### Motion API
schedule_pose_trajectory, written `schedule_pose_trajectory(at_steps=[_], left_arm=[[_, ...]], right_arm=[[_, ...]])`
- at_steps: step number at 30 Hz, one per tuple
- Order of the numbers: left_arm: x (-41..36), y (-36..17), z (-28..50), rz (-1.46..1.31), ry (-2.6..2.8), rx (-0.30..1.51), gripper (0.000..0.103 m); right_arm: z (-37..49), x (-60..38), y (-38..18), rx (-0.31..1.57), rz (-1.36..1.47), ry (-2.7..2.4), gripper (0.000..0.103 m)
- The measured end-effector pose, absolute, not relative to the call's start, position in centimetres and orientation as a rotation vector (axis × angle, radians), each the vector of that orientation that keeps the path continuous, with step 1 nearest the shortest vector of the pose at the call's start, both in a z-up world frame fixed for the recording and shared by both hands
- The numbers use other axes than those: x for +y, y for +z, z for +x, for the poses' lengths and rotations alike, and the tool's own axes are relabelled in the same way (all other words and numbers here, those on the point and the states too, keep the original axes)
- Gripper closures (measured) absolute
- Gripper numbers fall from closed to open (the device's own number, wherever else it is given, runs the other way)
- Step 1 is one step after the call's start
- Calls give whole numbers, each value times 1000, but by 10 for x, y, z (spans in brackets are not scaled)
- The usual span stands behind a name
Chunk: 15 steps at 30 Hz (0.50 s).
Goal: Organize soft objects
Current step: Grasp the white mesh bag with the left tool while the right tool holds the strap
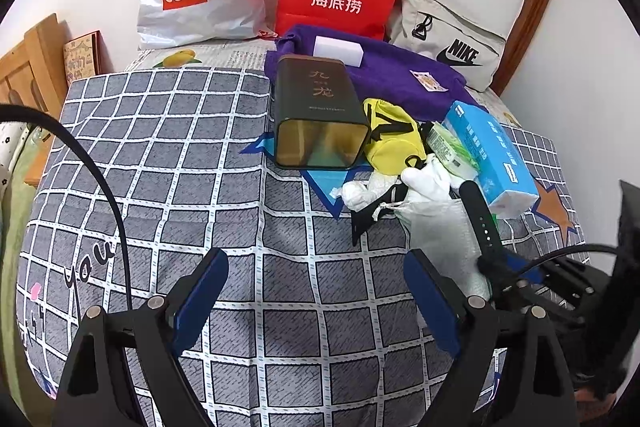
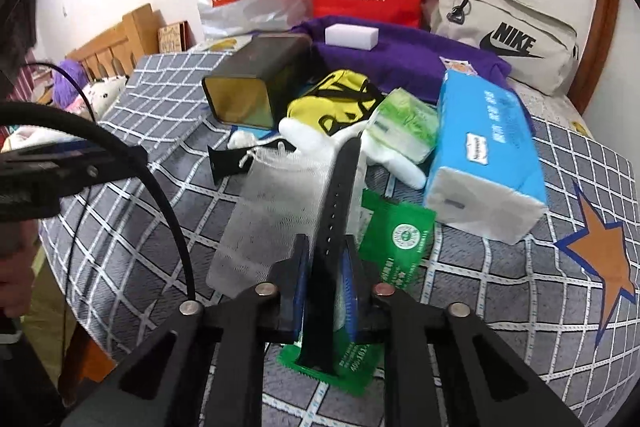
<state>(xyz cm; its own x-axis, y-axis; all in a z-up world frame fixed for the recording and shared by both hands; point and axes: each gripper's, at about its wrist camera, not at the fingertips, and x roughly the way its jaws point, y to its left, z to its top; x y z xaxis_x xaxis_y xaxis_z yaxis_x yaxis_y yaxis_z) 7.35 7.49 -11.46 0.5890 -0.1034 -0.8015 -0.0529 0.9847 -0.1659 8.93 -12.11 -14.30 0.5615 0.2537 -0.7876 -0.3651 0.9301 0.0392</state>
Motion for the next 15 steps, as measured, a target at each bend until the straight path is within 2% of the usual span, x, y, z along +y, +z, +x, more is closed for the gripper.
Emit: schedule_pose_trajectory(at_steps=[7,10,15], left_arm=[[61,-122,78,-148,-55,969,14],[55,-124,78,-135,-66,978,14],[52,-125,79,-119,-60,988,14]], right_arm=[[91,-134,-149,944,-117,352,95],[90,-132,-152,936,-131,357,92],[94,-123,-160,938,-194,335,63]])
